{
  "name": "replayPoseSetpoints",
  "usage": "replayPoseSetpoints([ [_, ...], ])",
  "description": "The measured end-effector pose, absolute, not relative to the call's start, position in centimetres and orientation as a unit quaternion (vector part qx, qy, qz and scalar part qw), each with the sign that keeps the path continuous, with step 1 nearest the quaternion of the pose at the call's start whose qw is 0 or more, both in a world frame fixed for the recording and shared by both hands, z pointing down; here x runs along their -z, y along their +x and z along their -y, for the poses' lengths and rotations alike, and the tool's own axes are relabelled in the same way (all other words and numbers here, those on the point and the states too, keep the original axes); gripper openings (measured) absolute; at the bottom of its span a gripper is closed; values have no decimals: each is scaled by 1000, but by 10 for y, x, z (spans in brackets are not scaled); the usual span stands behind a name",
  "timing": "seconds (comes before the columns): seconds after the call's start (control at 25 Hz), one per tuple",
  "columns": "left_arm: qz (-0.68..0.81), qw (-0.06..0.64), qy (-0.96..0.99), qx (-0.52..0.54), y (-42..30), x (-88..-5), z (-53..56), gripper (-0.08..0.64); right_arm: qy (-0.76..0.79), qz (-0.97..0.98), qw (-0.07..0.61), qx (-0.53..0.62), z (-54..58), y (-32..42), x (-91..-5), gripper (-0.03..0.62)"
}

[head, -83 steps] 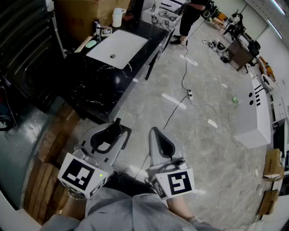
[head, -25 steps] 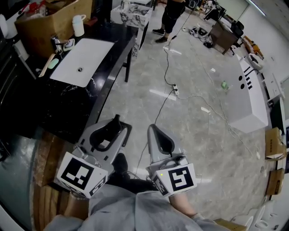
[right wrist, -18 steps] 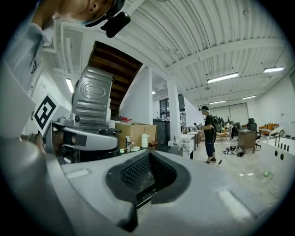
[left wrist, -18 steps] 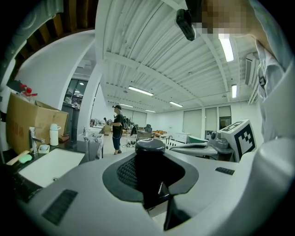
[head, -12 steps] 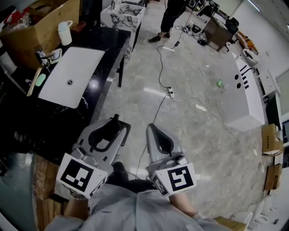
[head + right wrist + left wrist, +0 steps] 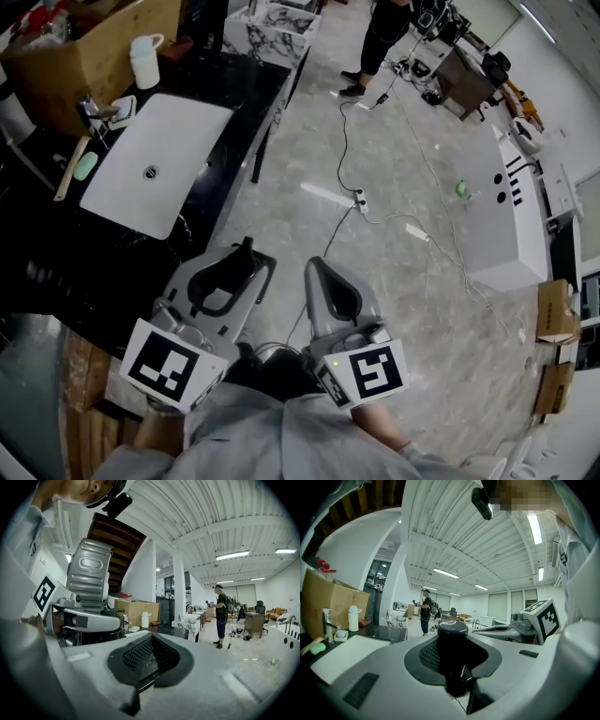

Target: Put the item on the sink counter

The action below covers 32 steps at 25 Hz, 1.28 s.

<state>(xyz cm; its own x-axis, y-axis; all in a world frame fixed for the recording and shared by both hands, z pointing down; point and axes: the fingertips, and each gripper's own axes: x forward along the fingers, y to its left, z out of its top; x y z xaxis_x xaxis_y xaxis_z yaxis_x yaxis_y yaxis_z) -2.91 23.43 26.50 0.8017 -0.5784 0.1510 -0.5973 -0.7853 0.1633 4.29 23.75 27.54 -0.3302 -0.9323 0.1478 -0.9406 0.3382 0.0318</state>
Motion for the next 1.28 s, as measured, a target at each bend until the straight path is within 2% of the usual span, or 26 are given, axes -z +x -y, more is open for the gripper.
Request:
replayPoseSetpoints([
  [0.48, 327, 113, 937, -48, -28, -276, -202, 94, 562, 823, 75, -37, -202, 47, -285, -3],
  [0.68, 335, 111, 935, -43, -11, -273, -180, 94, 551, 831, 75, -34, -177, 61, -283, -3],
  [0.84, 344, 65, 936, -40, 2, -272, -154, 94, 534, 842, 80, -22, -155, 75, -284, -3],
  [1.0, 367, 92, 925, -37, 25, -268, -131, 94, 519, 851, 74, -22, -126, 98, -281, -3],
  [1.12, 381, 65, 921, -40, 39, -266, -108, 94, 501, 862, 71, -18, -103, 114, -279, -3],
  [1.28, 402, 65, 912, -43, 63, -259, -84, 94, 480, 874, 69, -23, -74, 137, -272, -3],
])
